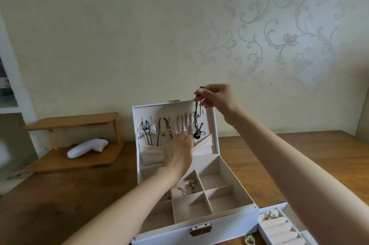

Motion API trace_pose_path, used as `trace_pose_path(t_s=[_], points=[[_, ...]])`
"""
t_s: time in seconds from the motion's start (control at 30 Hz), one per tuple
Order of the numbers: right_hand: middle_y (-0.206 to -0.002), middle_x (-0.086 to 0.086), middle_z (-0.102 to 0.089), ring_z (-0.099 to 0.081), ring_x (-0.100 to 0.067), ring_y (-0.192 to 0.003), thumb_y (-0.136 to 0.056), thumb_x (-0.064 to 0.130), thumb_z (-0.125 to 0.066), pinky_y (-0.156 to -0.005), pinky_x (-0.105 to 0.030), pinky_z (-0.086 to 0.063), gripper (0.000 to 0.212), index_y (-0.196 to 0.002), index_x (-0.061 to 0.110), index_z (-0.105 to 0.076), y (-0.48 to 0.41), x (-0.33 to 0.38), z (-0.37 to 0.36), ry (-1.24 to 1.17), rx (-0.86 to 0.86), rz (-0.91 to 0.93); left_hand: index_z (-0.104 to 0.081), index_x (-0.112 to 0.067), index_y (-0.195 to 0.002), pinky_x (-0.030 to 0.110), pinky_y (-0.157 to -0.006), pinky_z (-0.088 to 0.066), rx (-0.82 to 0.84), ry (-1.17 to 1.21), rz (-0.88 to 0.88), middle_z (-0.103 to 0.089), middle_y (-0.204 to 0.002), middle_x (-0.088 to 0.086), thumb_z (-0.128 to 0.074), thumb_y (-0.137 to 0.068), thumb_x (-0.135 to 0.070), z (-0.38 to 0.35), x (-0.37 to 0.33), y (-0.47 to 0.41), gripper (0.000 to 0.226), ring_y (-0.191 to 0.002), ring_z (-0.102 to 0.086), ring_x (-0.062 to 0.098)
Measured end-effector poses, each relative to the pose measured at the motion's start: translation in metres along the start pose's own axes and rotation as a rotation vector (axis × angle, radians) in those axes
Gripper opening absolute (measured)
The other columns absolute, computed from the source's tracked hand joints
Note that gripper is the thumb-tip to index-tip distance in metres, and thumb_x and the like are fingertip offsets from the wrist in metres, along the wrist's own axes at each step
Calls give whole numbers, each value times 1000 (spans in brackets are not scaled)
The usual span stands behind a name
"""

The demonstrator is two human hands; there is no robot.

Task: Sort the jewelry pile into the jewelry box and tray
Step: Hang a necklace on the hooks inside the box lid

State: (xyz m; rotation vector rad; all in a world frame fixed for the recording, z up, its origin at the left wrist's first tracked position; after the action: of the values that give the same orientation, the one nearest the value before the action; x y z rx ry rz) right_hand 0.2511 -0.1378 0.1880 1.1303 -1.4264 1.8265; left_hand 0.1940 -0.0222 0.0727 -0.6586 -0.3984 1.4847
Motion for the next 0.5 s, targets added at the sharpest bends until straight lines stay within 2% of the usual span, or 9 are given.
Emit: trace_pose_path(t_s=[0.07,0.13,0.2,0.23,0.3,0.37,0.43,0.5], points=[[-61,-2,-68,-55,-10,-50,-90,12,-63,-50,-15,-46,16,-85,-1,-70,1,1,-3,-1,5,-1,-46,-19,-72,40,-94,-37,13,6,-8,-55,-77,-2,-52,-82,2,1,2,1,23,-76,-51,20],[-62,-3,-65,-52,-8,-49,-90,11,-62,-48,-16,-43,17,-81,-1,-70,9,1,-5,38,13,8,-49,-15,-74,42,-101,-30,44,19,0,-58,-78,2,-46,-84,2,-2,5,-1,21,-78,-49,19],[-59,4,-63,-47,-3,-47,-89,9,-62,-48,-14,-38,17,-75,2,-70,23,-2,-3,138,20,19,-51,-13,-73,40,-106,-20,50,60,-2,-58,-77,5,-44,-85,4,-2,7,-2,21,-77,-49,21],[-54,10,-61,-46,0,-45,-89,10,-63,-48,-13,-37,18,-72,5,-70,31,-6,-1,199,32,20,-50,-13,-73,38,-104,-21,46,105,-1,-57,-76,4,-44,-86,3,-2,8,-3,22,-78,-50,21],[-47,14,-58,-46,3,-44,-87,11,-65,-48,-12,-35,20,-67,11,-68,50,-19,1,314,91,10,-54,-12,-76,35,-93,-32,67,188,3,-56,-78,2,-47,-90,-1,-2,10,-4,19,-81,-51,20],[-50,11,-61,-48,4,-47,-85,10,-66,-52,-12,-38,25,-61,17,-67,67,-35,-2,425,180,-3,-62,-9,-82,32,-87,-41,63,242,25,-61,-82,2,-52,-90,-5,-2,16,-9,13,-82,-54,19],[-55,5,-63,-51,2,-50,-83,8,-66,-55,-13,-40,26,-58,15,-66,82,-55,-10,563,279,-8,-66,-12,-83,34,-84,-47,51,244,41,-66,-85,1,-58,-87,-5,-1,20,-14,11,-83,-60,19],[-57,0,-64,-53,-8,-55,-80,7,-66,-60,-24,-45,28,-53,16,-61,91,-74,-15,715,320,17,-66,-15,-81,33,-82,-48,72,207,30,-67,-85,-3,-58,-86,-7,-1,16,-13,12,-87,-60,16]])
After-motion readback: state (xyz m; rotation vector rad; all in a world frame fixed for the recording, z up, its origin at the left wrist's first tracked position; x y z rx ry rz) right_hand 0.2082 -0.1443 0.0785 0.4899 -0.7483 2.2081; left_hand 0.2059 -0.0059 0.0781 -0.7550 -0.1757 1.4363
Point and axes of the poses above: each hand's wrist, its own y-axis away from the middle knuckle, its own z-axis out of the back of the hand, x = y × z, the point moved 7 cm from there along -y, towards the middle knuckle
